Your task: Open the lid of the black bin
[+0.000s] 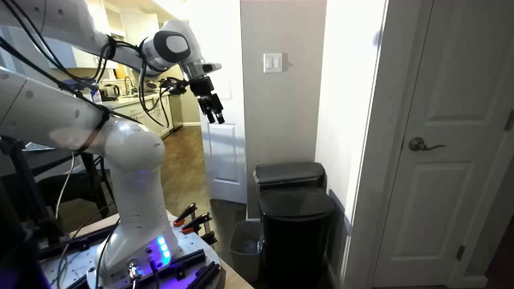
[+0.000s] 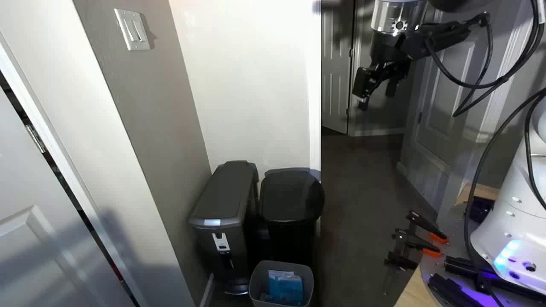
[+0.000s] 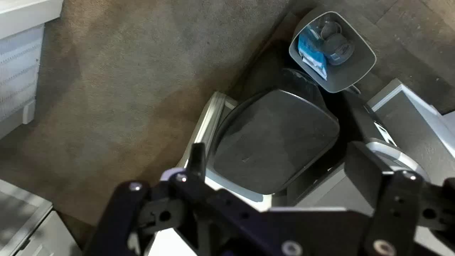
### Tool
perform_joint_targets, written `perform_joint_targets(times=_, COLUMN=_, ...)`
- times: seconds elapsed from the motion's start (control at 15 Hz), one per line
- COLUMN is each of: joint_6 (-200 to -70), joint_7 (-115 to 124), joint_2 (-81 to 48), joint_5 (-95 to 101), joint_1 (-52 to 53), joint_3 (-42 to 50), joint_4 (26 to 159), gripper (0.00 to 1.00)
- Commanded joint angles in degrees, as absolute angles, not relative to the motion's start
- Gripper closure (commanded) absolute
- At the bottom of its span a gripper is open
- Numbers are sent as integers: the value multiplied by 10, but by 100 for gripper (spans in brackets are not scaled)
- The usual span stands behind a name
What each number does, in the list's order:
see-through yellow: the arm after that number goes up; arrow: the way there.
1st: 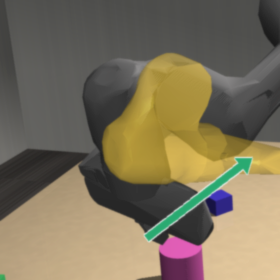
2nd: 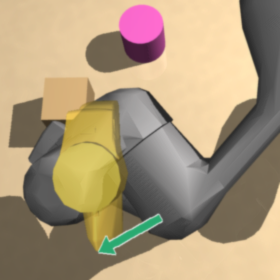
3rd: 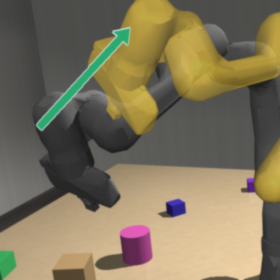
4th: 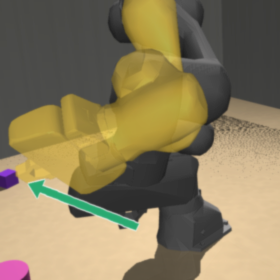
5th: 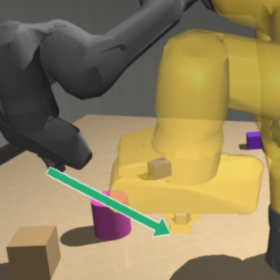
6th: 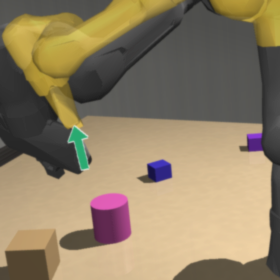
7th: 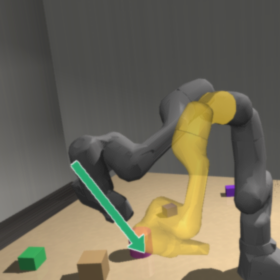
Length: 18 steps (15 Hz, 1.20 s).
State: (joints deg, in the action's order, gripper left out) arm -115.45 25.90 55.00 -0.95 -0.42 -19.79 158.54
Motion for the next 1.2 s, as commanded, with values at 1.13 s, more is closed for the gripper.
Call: perform_joint_targets(times=1.13, joint_6=-1257, joint_7=218, joint_2=515, joint_5=-33, joint_1=-2, joint_3=-114, joint_4=1574, gripper=0)
